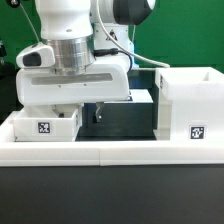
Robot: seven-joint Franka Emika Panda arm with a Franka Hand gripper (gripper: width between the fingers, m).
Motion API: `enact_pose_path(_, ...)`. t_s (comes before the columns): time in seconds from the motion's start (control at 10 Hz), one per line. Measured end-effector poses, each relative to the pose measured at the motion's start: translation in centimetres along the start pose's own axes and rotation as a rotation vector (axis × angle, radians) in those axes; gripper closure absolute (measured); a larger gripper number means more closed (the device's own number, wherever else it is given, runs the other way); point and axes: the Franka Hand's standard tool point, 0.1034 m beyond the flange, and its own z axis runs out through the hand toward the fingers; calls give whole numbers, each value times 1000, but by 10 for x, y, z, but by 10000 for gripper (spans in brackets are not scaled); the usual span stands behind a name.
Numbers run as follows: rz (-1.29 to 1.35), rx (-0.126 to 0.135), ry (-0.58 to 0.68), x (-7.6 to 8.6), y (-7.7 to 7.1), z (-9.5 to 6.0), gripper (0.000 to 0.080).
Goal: Assemble drawer
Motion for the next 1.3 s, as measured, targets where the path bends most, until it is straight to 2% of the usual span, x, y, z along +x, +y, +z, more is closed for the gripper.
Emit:
enact_pose_path(0.2, 0, 0, 0, 0, 0, 0, 546)
enact_pose_path(0.3, 0, 0, 0, 0, 0, 0, 546)
enact_pose_path(0.4, -1, 0, 0, 0, -1, 0, 720)
enact_pose_path(0.5, -1, -1, 2, 1, 0, -1, 757)
enact_pose_path(1.3, -18, -4, 1, 1, -1, -2, 757)
